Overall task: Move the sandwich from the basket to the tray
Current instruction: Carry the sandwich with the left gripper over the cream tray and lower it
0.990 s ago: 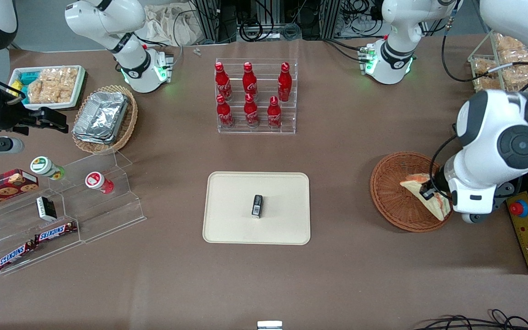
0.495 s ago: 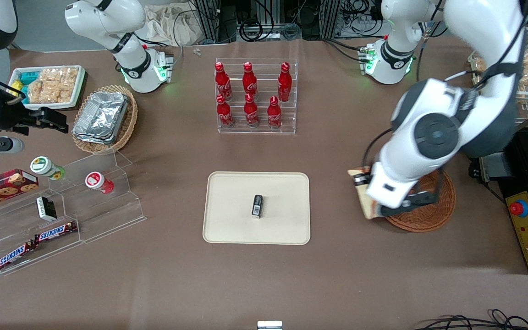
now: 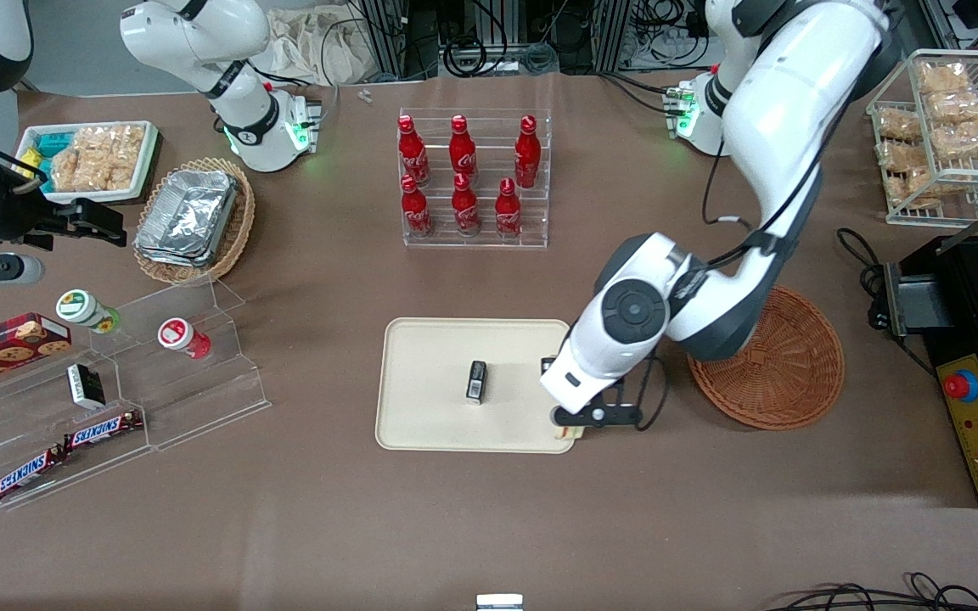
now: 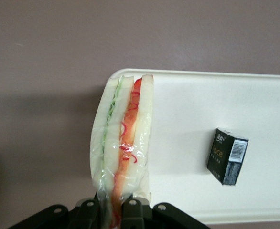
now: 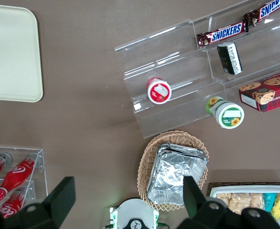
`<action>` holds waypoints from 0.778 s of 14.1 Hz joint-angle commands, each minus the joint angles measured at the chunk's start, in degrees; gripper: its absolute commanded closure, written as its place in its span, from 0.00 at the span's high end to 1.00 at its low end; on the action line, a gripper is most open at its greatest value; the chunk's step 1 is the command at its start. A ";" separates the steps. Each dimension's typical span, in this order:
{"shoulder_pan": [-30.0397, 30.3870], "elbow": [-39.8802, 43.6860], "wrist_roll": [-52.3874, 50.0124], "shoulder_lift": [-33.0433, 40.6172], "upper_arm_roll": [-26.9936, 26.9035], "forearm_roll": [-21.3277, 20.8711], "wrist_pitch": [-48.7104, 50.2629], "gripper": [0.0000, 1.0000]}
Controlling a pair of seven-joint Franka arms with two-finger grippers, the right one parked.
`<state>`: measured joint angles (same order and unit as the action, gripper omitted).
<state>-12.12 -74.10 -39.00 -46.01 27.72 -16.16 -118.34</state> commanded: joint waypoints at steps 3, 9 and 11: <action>-1.15 3.34 0.77 -5.05 -0.30 -1.24 -2.16 0.00; -3.69 2.82 0.68 -6.81 -0.48 -1.51 -2.34 0.18; -3.96 2.12 -0.19 -6.90 -0.48 -1.42 -2.16 0.64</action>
<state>-15.02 -73.23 -38.57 -51.93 27.72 -16.52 -120.76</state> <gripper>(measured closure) 0.833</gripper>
